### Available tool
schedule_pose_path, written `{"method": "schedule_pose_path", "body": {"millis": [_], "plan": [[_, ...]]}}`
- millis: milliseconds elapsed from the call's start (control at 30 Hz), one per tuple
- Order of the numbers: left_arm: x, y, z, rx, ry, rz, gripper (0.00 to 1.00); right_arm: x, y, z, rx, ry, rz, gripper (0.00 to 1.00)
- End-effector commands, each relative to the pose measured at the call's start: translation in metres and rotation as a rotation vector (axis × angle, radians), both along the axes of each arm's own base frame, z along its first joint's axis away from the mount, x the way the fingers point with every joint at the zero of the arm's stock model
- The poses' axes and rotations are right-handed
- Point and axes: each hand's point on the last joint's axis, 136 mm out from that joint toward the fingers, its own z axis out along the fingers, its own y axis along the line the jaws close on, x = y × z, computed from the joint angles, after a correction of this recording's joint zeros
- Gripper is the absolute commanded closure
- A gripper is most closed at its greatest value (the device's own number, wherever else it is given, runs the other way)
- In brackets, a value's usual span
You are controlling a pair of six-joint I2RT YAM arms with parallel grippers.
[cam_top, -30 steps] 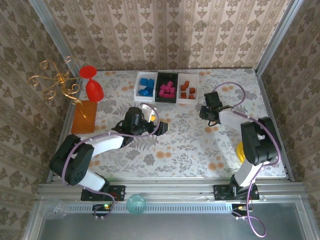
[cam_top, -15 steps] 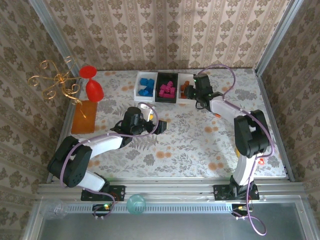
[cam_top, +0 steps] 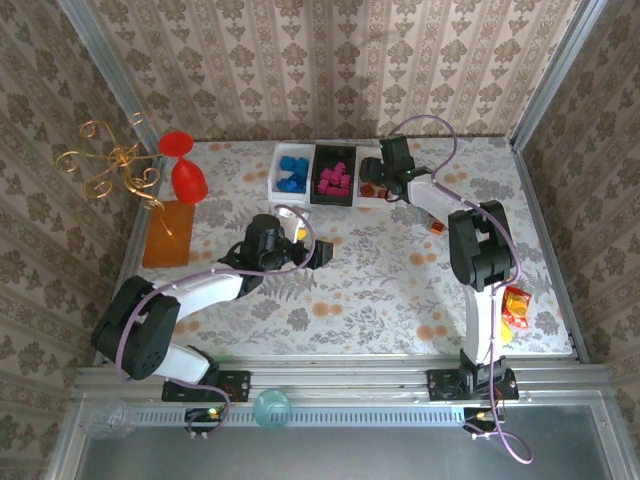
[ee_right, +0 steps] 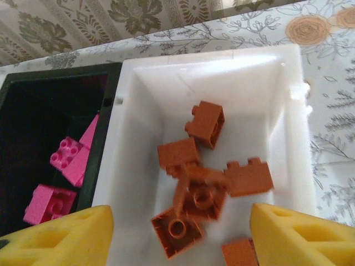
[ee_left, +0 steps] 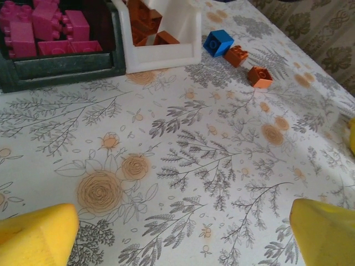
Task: Sort the legos into containers by color
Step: Place the lego in the container.
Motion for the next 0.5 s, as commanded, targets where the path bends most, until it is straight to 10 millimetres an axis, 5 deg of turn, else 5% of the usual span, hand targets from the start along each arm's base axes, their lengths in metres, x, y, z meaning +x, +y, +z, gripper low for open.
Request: {"method": "schedule_pose_path", "body": {"millis": [0,267,467], "plan": [[-0.008,-0.009,0.019,-0.067,-0.03,-0.056,0.01,-0.027,-0.014,0.04,-0.021,-0.065,-0.007,0.29],[-0.029,-0.038,0.022,-0.063,-0.065,-0.173,0.03,-0.123,-0.102,-0.007,-0.119,0.114,-0.146,0.2],[-0.03,-0.046,0.014,-0.062,-0.049,-0.185,0.03,-0.161,-0.148,-0.05,-0.086,0.299,-0.225,0.18]]}}
